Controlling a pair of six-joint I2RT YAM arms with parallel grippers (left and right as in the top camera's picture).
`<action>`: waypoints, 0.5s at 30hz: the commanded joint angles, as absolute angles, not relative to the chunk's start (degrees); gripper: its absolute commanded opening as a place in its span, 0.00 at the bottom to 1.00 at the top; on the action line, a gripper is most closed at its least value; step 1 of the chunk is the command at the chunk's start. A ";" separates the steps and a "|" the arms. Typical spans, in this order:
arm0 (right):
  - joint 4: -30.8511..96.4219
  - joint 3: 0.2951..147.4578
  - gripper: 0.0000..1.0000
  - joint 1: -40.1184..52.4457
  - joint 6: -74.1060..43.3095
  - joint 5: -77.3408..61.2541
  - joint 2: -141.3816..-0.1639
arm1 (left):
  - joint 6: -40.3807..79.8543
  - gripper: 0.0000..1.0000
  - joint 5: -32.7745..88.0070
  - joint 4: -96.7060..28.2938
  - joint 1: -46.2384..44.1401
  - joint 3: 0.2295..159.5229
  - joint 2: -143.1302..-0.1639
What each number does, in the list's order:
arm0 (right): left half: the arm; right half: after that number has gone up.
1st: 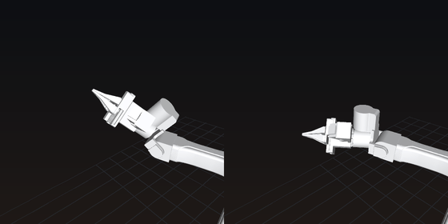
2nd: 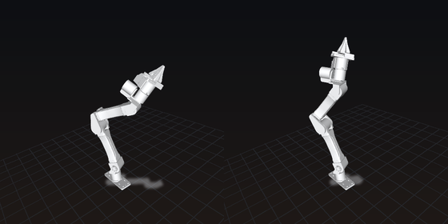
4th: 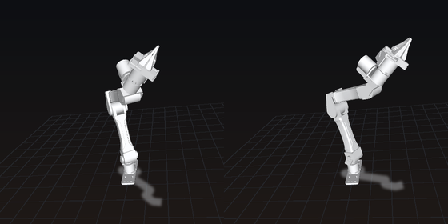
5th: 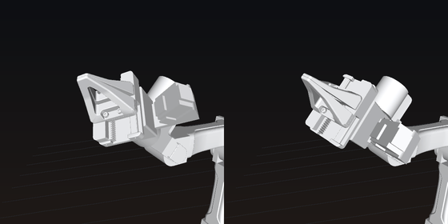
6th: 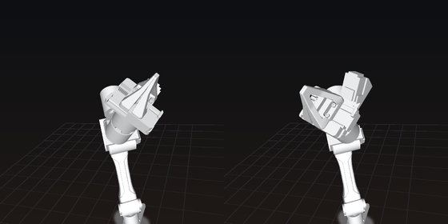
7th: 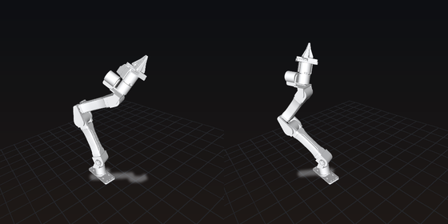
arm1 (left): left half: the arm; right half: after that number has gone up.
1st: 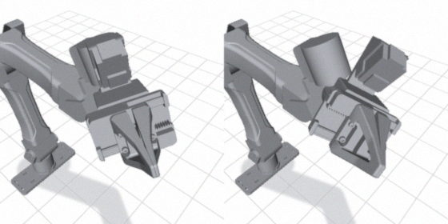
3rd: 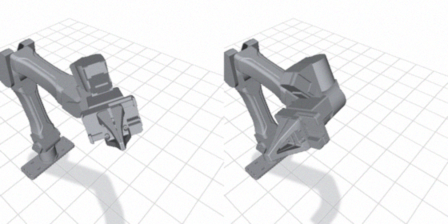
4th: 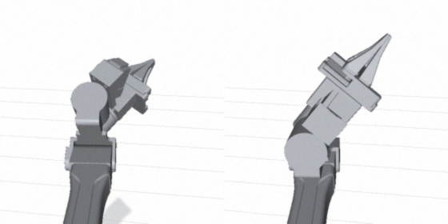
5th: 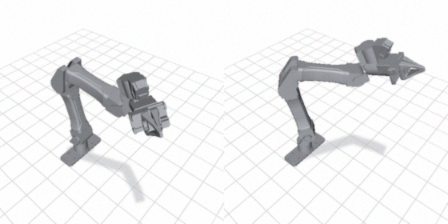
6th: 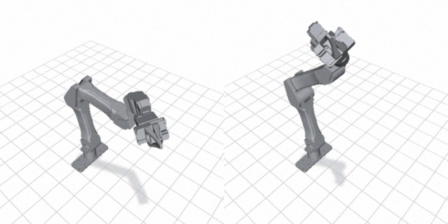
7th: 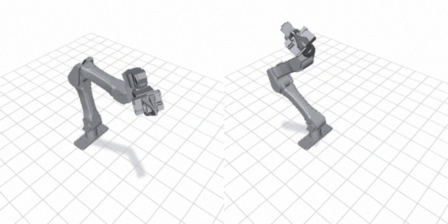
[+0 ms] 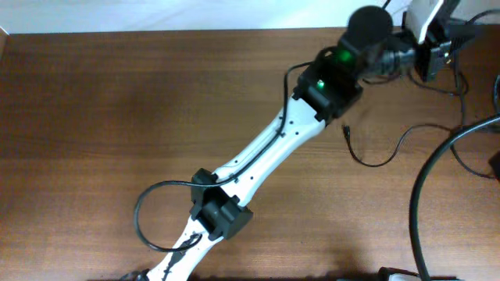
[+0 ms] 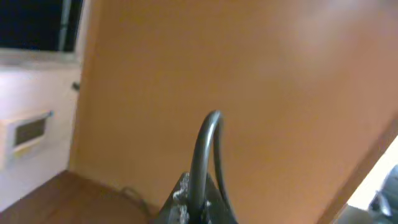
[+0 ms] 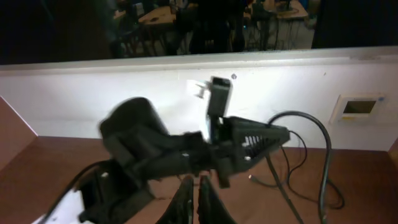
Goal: Untangle cables
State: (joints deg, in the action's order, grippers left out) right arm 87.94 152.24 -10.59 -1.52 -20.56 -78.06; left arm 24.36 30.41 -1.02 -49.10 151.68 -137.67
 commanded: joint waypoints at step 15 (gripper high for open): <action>95.53 151.48 0.04 -10.90 -7.51 -20.23 -86.85 | 7.57 0.99 7.57 -72.93 -39.18 168.46 -117.95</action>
